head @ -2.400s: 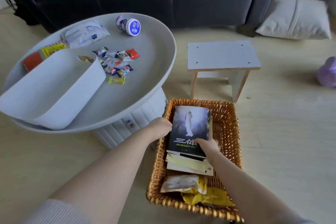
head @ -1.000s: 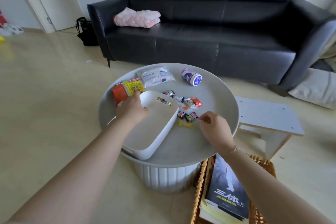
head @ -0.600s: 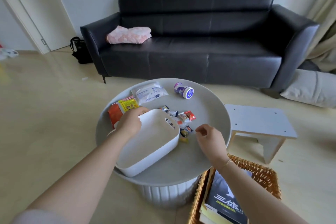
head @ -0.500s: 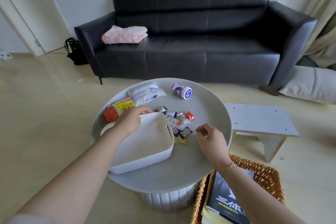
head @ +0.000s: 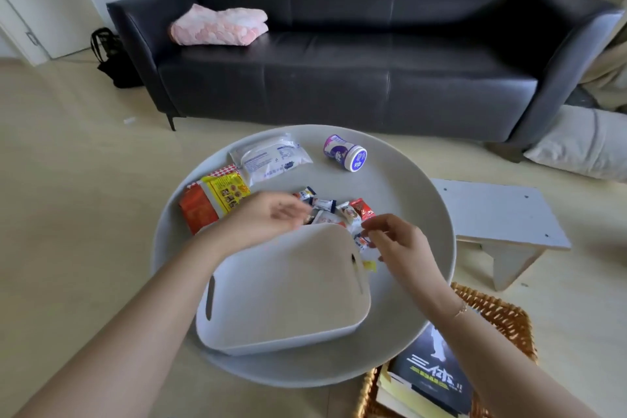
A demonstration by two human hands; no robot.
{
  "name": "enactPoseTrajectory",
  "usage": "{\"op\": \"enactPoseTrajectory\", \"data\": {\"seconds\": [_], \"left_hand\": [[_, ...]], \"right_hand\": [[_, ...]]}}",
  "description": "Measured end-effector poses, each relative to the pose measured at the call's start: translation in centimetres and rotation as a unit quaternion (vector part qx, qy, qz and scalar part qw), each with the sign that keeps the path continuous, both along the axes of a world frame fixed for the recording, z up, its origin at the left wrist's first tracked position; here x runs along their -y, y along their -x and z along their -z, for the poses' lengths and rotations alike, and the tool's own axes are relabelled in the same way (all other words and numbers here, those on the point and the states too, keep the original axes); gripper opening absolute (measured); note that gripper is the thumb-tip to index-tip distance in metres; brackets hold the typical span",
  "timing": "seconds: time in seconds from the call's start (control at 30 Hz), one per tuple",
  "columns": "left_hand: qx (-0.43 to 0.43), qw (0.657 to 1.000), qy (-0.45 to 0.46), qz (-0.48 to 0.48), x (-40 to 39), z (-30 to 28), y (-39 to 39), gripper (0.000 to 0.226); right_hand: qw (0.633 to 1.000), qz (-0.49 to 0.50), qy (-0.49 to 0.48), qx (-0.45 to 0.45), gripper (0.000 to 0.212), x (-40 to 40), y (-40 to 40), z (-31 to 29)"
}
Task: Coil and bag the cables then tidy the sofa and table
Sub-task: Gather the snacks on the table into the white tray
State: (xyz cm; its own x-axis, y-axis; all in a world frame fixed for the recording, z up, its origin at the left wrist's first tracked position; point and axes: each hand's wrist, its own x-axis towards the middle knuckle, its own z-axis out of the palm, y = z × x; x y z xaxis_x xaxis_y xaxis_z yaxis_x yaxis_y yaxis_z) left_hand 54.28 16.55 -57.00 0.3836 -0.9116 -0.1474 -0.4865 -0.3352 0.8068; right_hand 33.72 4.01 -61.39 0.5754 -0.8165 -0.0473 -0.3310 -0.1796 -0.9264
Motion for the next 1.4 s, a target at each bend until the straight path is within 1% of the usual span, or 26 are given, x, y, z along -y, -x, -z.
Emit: {"op": "enactPoseTrajectory", "data": {"seconds": [0.03,0.07,0.1,0.13,0.17,0.2,0.23,0.27,0.3,0.37,0.47,0.57,0.63,0.7,0.77,0.83,0.9,1.0,1.07,1.1,1.17,1.23,1.27,1.3,1.37,1.4], "left_hand": [[0.008,0.998,0.028,-0.048,-0.2,-0.3,-0.7,0.023],[0.046,0.993,0.048,-0.101,-0.5,-0.5,-1.7,0.023],[0.107,0.983,0.046,-0.144,-1.1,-0.5,-3.1,0.025],[0.173,0.971,0.017,-0.164,-1.2,-0.5,-4.3,0.031],[0.234,0.958,-0.043,-0.161,-1.4,-0.2,-5.5,0.044],[0.273,0.944,-0.123,-0.136,-1.7,0.3,-6.5,0.062],[0.288,0.931,-0.198,-0.105,-1.7,0.8,-7.0,0.077],[0.290,0.920,-0.250,-0.082,-1.7,1.3,-7.2,0.085],[0.285,0.916,-0.273,-0.070,-1.7,2.0,-7.2,0.086],[0.299,0.916,-0.257,-0.072,-1.6,2.8,-7.4,0.083],[0.348,0.906,-0.225,-0.088,-1.9,3.1,-7.5,0.083],[0.384,0.895,-0.208,-0.086,-2.1,3.3,-7.4,0.074],[0.394,0.895,-0.196,-0.076,-2.2,3.5,-7.6,0.065],[0.409,0.896,-0.157,-0.075,-2.5,3.4,-8.0,0.058],[0.410,0.903,-0.092,-0.093,-2.9,2.6,-8.3,0.051],[0.363,0.921,-0.027,-0.141,-3.2,1.1,-8.5,0.042],[0.281,0.939,0.028,-0.197,-3.6,-0.5,-9.2,0.038],[0.175,0.942,0.105,-0.266,-4.6,-2.4,-10.2,0.041],[0.057,0.943,0.161,-0.287,-5.4,-4.1,-9.8,0.042],[-0.021,0.938,0.186,-0.290,-5.7,-5.3,-9.2,0.039],[-0.181,0.917,0.219,-0.278,-6.2,-7.6,-7.4,0.036],[-0.323,0.892,0.218,-0.230,-6.5,-9.3,-5.3,0.037],[-0.377,0.880,0.204,-0.204,-6.7,-9.7,-4.2,0.038],[-0.421,0.867,0.190,-0.185,-6.8,-10.0,-3.0,0.039],[-0.478,0.847,0.165,-0.166,-6.9,-9.2,-0.5,0.037],[-0.488,0.844,0.150,-0.165,-6.8,-8.6,0.2,0.038]], "right_hand": [[1.000,-0.003,0.001,0.004,0.024,-0.1,-0.2,-0.1],[1.000,-0.005,0.005,0.007,0.024,-0.3,-0.4,-0.2],[1.000,-0.006,0.008,0.008,0.025,-0.6,-0.9,-0.2],[1.000,-0.003,0.013,0.011,0.025,-0.6,-1.0,-0.4],[1.000,0.000,0.018,0.015,0.026,-0.8,-1.3,-0.4],[1.000,0.002,0.018,0.019,0.026,-1.1,-1.7,-0.7],[1.000,0.005,0.018,0.025,0.027,-1.3,-1.8,-0.9],[0.999,0.008,0.018,0.028,0.027,-1.6,-2.0,-1.1],[0.999,0.011,0.018,0.029,0.028,-1.8,-2.1,-1.3],[0.999,0.017,0.023,0.024,0.028,-2.3,-2.2,-1.7],[0.999,0.029,0.023,0.019,0.028,-2.6,-2.1,-2.2],[0.999,0.041,0.024,0.014,0.030,-2.9,-1.9,-2.7],[0.998,0.054,0.032,0.014,0.030,-3.2,-1.9,-3.2],[0.997,0.060,0.042,0.023,0.029,-3.5,-1.9,-3.8],[0.997,0.059,0.052,0.028,0.028,-3.7,-2.3,-4.5],[0.996,0.054,0.061,0.029,0.026,-3.9,-2.7,-5.1],[0.996,0.053,0.066,0.036,0.025,-4.2,-3.2,-5.7],[0.995,0.056,0.069,0.049,0.025,-4.7,-4.0,-6.3],[0.995,0.052,0.069,0.056,0.026,-5.0,-4.4,-6.5],[0.995,0.051,0.068,0.056,0.027,-5.3,-4.6,-6.6],[0.995,0.051,0.056,0.063,0.028,-5.7,-4.8,-6.6],[0.995,0.045,0.013,0.092,0.021,-6.4,-4.7,-7.0],[0.993,0.034,-0.023,0.110,0.017,-6.8,-4.6,-7.4],[0.989,0.020,-0.069,0.128,0.018,-7.2,-4.5,-7.8],[0.973,0.000,-0.154,0.169,0.025,-7.7,-3.6,-8.3],[0.966,0.001,-0.179,0.189,0.026,-7.7,-3.5,-8.5]]}}
